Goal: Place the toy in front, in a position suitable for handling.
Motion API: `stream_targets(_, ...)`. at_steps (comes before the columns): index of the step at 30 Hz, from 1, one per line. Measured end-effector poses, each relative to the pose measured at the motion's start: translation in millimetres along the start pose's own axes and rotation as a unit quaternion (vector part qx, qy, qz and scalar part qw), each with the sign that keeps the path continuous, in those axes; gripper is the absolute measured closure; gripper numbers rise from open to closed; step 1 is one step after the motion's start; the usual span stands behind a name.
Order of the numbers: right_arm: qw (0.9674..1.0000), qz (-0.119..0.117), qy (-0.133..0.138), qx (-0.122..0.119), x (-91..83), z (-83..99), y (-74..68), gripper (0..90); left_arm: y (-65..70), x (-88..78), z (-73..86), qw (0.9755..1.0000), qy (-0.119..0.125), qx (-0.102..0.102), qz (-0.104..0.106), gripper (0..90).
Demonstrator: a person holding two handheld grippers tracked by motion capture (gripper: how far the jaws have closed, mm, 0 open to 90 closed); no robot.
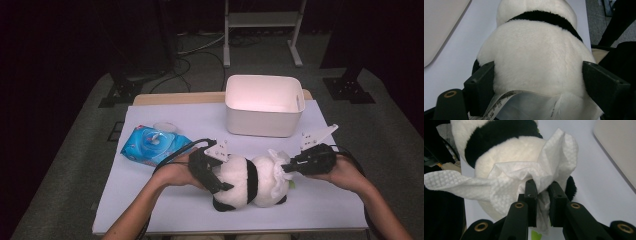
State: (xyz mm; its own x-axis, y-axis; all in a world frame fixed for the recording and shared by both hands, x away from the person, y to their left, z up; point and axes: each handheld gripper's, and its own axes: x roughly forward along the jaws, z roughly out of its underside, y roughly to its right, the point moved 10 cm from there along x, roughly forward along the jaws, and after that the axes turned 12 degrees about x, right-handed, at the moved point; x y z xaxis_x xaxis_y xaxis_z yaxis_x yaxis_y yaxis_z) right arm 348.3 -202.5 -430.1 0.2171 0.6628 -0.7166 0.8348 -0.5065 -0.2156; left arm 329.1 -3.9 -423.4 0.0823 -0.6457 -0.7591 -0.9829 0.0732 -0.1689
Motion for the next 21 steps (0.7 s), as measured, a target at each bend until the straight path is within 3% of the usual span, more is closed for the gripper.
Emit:
stream_targets(6, 0.9995, 0.012, -0.018, -0.024, 4.9, -11.6, -2.2, 78.2, 0.2, 0.2, -0.1, 1.0, -0.003, 0.0, 0.0, 15.7)
stream_targets(12, 0.9984, 0.01, -0.03, -0.047, 15.9, -32.3, -8.3, 78.2, -0.2, 0.6, -0.4, 1.0, -0.006, 0.002, -0.003, 15.7)
stream_targets(21, 0.998, -0.007, -0.023, -0.058, 29.7, -51.3, -16.5, 78.2, 1.1, 0.0, -1.4, 0.9999, -0.004, 0.008, -0.005, 15.6)
